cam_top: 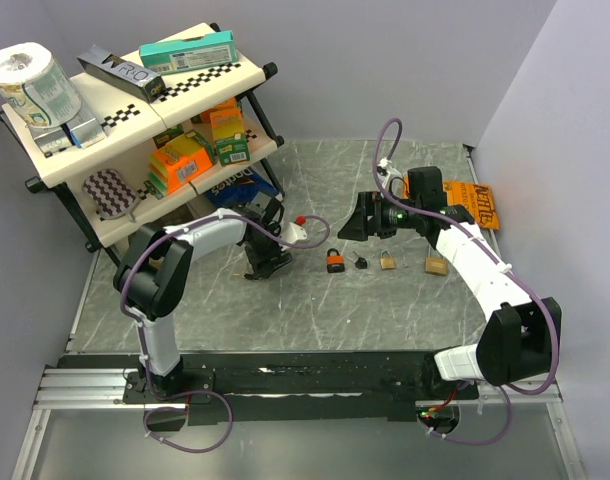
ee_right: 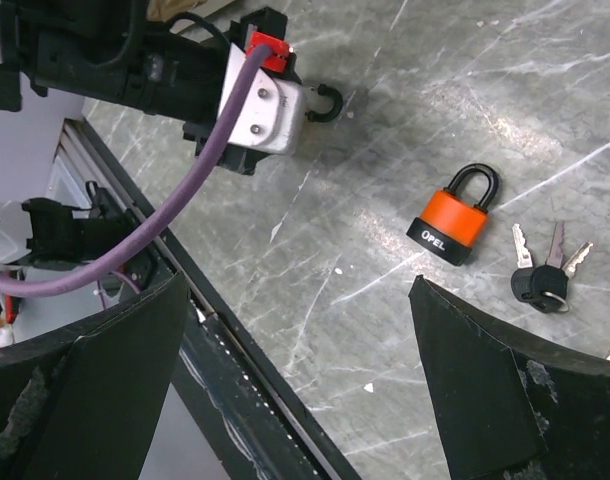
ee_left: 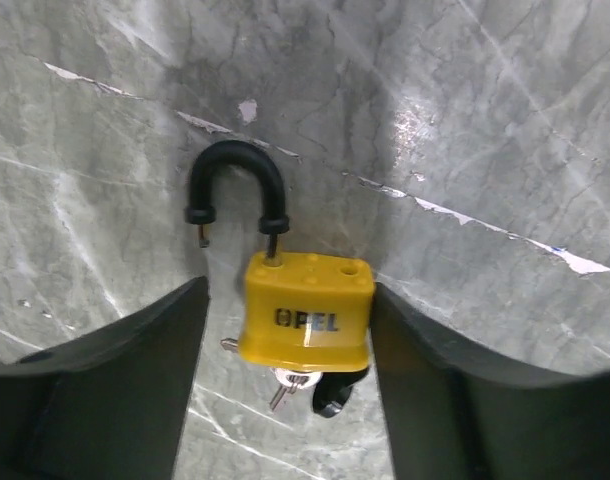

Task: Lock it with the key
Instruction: Pick up the lock from the center of the board.

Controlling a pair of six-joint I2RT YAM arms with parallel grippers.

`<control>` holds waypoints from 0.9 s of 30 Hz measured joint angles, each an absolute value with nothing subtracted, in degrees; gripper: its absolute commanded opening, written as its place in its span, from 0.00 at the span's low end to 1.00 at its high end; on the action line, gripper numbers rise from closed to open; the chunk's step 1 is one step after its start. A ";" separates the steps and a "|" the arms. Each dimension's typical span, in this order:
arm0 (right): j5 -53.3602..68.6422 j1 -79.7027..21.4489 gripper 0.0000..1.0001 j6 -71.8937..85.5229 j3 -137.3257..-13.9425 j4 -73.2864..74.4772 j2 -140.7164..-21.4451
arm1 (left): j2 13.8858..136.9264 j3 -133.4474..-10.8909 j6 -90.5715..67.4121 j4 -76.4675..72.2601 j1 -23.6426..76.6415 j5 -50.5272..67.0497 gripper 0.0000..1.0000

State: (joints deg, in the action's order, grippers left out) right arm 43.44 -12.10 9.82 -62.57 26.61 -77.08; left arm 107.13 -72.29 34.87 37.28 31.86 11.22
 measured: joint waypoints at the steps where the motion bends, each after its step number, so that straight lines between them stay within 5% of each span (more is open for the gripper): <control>1: 43.46 -12.10 1.00 10.04 -62.57 26.59 -77.08 | 107.22 -72.29 34.79 37.26 31.86 11.09 0.56; 10: 42.98 -12.03 1.00 11.09 -62.57 25.65 -76.66 | 106.06 -71.68 28.93 37.17 31.94 12.91 0.03; 19: 40.03 -11.99 1.00 11.14 -62.57 25.12 -76.49 | 97.10 -74.61 3.22 35.09 31.70 20.29 0.01; 27: 37.12 -12.97 1.00 13.39 -62.57 22.20 -76.27 | 86.02 -74.91 -31.07 27.24 31.83 13.21 0.02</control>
State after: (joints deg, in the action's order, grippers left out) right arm 37.12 -12.97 13.39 -62.57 22.20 -76.27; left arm 86.02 -74.91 -31.07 27.24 31.83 13.21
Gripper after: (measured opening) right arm 0.997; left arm 0.480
